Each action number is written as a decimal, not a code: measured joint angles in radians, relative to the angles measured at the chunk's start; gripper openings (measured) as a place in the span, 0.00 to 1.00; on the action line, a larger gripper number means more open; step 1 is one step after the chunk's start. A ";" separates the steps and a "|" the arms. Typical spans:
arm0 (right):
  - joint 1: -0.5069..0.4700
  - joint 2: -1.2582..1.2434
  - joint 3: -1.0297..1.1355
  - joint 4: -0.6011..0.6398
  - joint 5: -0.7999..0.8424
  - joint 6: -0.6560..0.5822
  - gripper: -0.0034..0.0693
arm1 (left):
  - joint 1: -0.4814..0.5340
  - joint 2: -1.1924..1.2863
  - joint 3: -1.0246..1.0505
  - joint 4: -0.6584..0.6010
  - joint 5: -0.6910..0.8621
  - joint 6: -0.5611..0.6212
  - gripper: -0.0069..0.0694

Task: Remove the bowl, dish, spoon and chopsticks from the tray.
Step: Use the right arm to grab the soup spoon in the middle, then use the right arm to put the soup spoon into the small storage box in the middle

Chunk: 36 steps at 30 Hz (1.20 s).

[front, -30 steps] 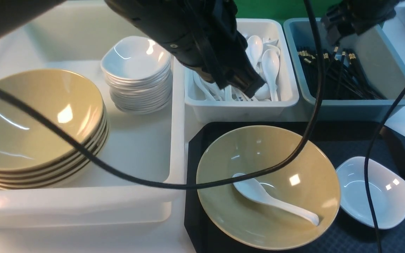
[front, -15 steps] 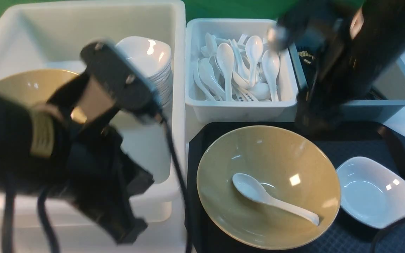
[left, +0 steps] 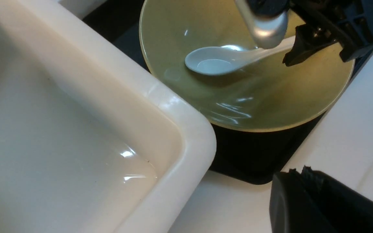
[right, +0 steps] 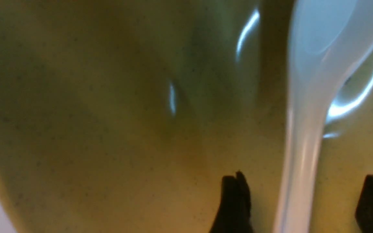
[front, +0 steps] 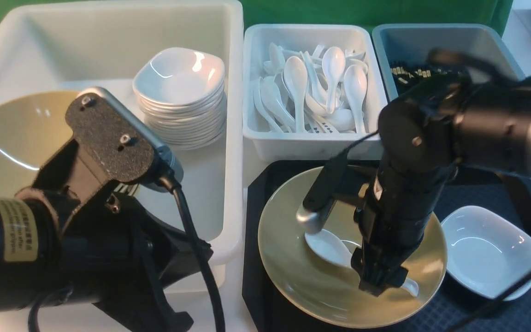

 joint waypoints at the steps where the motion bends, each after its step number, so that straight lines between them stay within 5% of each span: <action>1: 0.001 0.016 0.000 0.000 0.003 0.000 0.74 | 0.000 0.000 0.000 -0.001 -0.001 0.000 0.08; 4: 0.001 0.052 0.000 0.000 0.009 -0.001 0.65 | 0.000 0.000 0.000 -0.001 -0.001 -0.006 0.08; 10: 0.001 0.059 -0.036 0.000 0.055 -0.002 0.21 | 0.000 0.000 -0.013 0.039 0.042 -0.149 0.08; 21: -0.095 -0.011 -0.370 -0.003 0.006 0.002 0.22 | 0.000 0.000 -0.121 0.194 0.202 -0.241 0.08; 30: -0.203 0.090 -0.548 -0.008 -0.374 0.145 0.23 | 0.000 0.000 -0.122 0.149 0.216 -0.242 0.08; 36: -0.246 0.233 -0.559 -0.007 -0.551 0.284 0.46 | 0.000 0.000 -0.122 0.092 0.277 -0.244 0.08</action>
